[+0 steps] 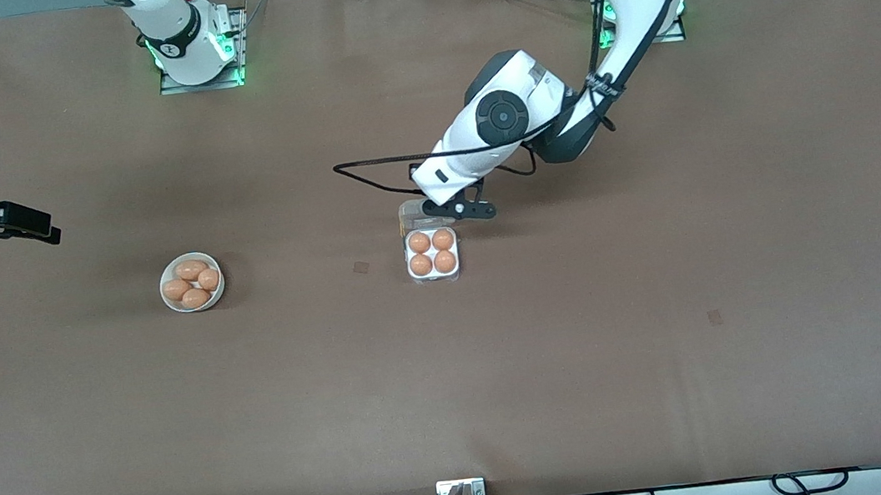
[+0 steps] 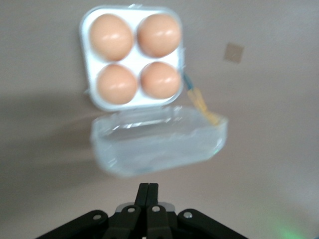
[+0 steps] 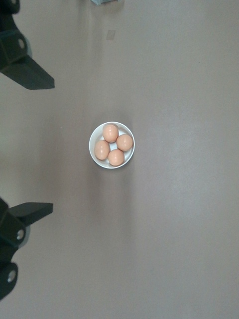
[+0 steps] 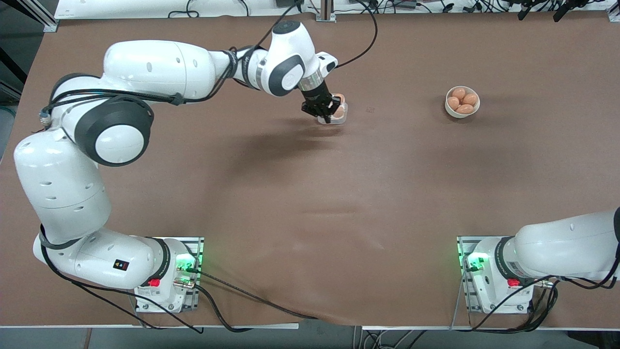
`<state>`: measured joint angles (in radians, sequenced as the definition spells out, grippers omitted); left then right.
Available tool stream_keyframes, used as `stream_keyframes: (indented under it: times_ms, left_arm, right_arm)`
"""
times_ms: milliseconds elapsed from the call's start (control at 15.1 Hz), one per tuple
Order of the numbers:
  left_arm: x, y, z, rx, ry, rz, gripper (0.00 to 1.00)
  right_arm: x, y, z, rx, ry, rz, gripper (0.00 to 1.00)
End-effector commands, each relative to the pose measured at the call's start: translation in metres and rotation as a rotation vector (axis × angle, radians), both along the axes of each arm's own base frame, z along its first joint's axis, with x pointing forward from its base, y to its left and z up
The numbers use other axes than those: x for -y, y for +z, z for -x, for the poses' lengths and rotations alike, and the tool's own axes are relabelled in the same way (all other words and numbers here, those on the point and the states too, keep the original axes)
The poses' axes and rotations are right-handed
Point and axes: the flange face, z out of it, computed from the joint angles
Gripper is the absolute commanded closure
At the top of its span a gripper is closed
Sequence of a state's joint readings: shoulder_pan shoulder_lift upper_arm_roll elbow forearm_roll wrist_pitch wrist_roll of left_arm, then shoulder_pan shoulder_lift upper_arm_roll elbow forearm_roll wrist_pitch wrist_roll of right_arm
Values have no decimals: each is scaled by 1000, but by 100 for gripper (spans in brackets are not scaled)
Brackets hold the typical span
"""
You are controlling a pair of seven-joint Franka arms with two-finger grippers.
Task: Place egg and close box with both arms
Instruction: 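Press the carton lid shut with the left gripper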
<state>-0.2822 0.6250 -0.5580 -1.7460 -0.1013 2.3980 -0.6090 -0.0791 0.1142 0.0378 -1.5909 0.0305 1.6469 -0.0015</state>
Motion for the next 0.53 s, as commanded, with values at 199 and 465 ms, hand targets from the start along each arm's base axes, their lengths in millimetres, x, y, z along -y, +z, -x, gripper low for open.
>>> stream_keyframes:
  times_ms: [199,465]
  left_arm:
    - [-23,-1,-50,231,-12,-27,99]
    - [-30,16,-50,210,-17,-62,99]
  right_arm:
    - [2,2,1,-7,3,11,0]
    - [1,2,1,-7,5,11,0]
